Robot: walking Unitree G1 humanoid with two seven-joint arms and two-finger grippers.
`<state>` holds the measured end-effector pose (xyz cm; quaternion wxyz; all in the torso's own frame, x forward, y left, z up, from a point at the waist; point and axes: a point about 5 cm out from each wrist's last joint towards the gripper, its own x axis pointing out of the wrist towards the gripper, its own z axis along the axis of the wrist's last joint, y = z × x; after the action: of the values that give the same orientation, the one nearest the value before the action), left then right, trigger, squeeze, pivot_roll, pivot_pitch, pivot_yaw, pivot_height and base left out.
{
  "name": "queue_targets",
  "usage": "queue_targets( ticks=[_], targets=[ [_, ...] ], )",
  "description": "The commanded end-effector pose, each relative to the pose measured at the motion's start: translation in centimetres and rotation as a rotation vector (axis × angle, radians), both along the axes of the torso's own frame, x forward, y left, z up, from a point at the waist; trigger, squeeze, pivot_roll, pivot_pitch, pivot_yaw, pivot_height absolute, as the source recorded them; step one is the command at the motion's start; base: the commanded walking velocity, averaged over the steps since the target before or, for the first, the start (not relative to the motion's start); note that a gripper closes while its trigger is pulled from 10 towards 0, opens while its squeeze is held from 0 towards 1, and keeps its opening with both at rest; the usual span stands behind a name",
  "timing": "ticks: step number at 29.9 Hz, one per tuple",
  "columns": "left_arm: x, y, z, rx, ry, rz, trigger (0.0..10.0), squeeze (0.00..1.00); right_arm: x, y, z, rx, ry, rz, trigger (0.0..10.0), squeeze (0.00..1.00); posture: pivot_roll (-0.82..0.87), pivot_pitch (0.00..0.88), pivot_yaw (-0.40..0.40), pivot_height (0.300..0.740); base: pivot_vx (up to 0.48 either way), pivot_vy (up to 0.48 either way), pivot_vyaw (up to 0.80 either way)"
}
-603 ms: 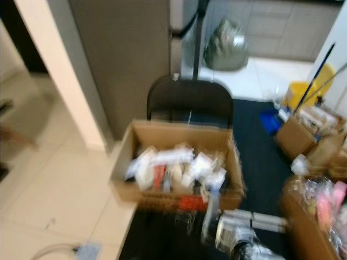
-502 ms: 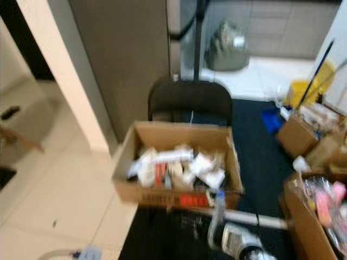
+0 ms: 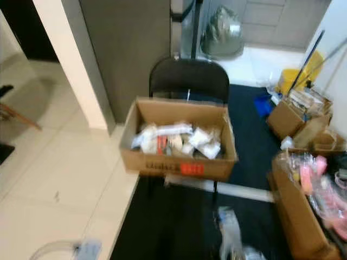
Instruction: Picking trash to rubbish bin
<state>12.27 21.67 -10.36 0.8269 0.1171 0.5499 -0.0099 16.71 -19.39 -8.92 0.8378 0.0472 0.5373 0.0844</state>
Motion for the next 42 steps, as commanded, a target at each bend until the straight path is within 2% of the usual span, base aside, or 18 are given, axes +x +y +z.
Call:
queue_targets(
  ticks=[1,3,7,21,27,31,38,42],
  targets=[
    [-0.2,0.1,-0.1,0.004,0.010,-0.008,10.0,0.00,-1.9,-0.8,-0.8,-0.104,0.064,0.013,10.0,0.00,0.10,0.000,-0.018,0.740,-0.386,0.000,0.00],
    [-0.1,0.1,0.0,0.003,0.007,-0.009,10.0,0.00,-4.2,-1.5,-1.5,-0.183,0.134,-0.012,10.0,0.00,0.10,0.000,-0.018,0.740,-0.384,0.000,0.00],
    [-0.1,0.0,0.0,0.002,0.006,-0.009,10.0,0.00,-5.4,-1.6,-1.9,-0.206,0.168,-0.002,10.0,0.00,0.10,0.000,-0.018,0.740,-0.382,0.000,0.00],
    [0.4,0.3,0.2,0.006,-0.002,-0.010,10.0,0.00,-5.1,-1.7,-1.8,-0.268,0.152,0.074,10.0,0.00,0.07,0.000,-0.001,0.740,-0.382,0.000,0.00],
    [0.2,1.1,0.3,0.020,-0.005,0.034,10.0,0.00,-5.3,-1.4,-1.9,-0.277,0.155,0.118,10.0,0.00,0.06,0.000,-0.006,0.740,-0.380,0.000,0.00],
    [0.9,2.0,0.7,0.032,-0.024,0.036,10.0,0.00,-5.1,-1.8,-1.8,-0.301,0.147,0.159,10.0,0.00,0.06,0.036,0.005,0.740,-0.376,0.000,0.00],
    [1.6,2.8,1.2,0.051,-0.036,0.038,10.0,0.00,-4.1,-2.5,-1.4,-0.322,0.117,0.141,10.0,0.00,0.03,0.047,0.018,0.740,-0.377,0.000,0.00],
    [1.5,2.7,1.1,0.053,-0.030,0.027,10.0,0.00,-4.4,-3.3,-1.3,-0.334,0.121,0.083,10.0,0.00,0.02,0.052,0.014,0.740,-0.376,0.000,0.00]
  ],
)
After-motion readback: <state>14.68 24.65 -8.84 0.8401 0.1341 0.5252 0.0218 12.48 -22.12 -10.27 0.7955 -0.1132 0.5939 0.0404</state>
